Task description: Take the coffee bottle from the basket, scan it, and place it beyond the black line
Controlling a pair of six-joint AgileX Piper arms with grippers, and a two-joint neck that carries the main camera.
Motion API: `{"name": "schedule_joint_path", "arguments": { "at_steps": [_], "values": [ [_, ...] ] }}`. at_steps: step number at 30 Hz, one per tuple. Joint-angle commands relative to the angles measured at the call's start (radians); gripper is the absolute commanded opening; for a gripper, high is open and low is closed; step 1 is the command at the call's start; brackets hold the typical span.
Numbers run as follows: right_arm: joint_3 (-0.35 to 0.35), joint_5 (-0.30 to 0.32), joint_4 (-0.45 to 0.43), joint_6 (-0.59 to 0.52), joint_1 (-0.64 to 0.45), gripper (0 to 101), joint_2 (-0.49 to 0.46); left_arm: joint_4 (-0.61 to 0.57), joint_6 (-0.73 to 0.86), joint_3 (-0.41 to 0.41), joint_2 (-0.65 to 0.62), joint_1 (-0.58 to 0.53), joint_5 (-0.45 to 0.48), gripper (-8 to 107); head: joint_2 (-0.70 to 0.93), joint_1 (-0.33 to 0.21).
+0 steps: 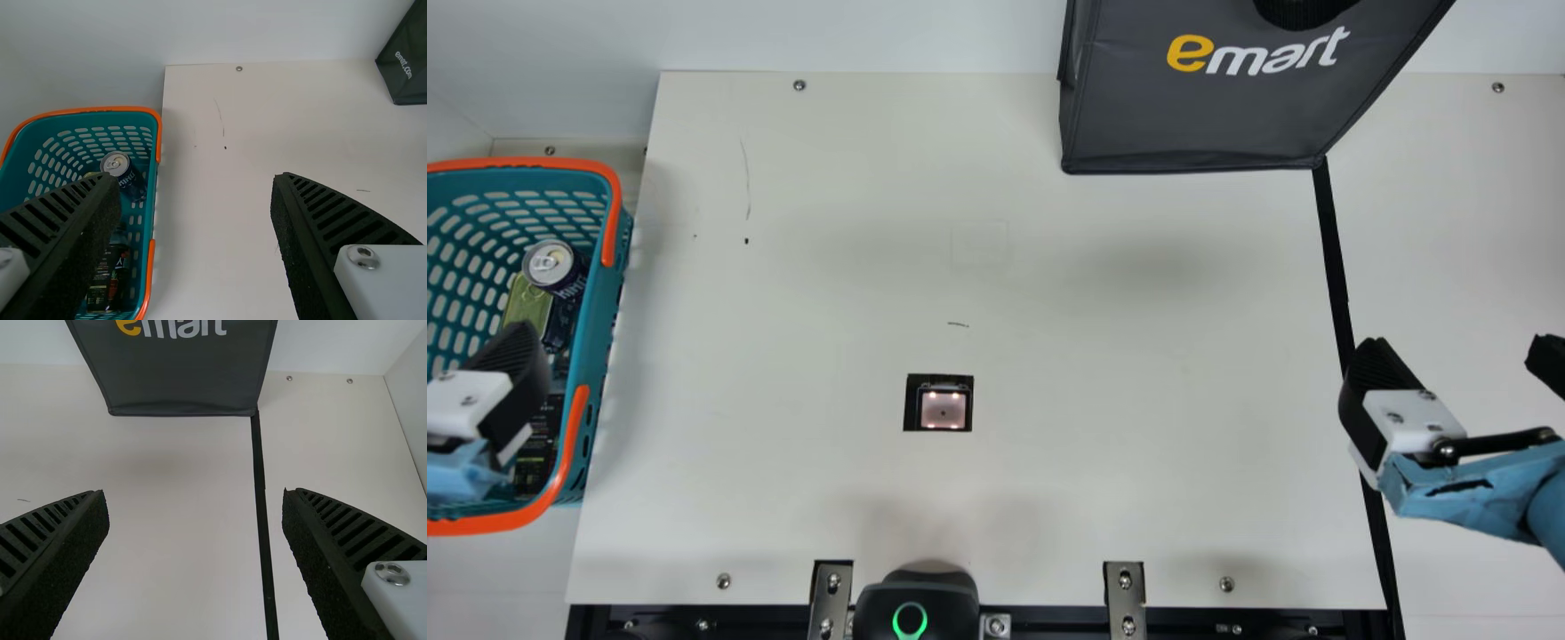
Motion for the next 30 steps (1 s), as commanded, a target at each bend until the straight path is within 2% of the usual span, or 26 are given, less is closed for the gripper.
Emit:
{"name": "schedule_joint_path", "arguments": {
  "at_steps": [1, 15, 30],
  "values": [
    [0.000, 0.000, 0.000, 0.000, 0.000, 91, 0.000, 0.000, 0.000, 0.000, 0.000, 0.000, 0.000, 90, 0.025, -0.017],
    [0.000, 0.000, 0.000, 0.000, 0.000, 91, 0.000, 0.000, 0.000, 0.000, 0.000, 0.000, 0.000, 90, 0.351, -0.017],
    [0.000, 0.000, 0.000, 0.000, 0.000, 91, 0.000, 0.003, -0.002, 0.000, 0.001, -0.002, -0.001, 90, 0.351, -0.017]
  ]
}}
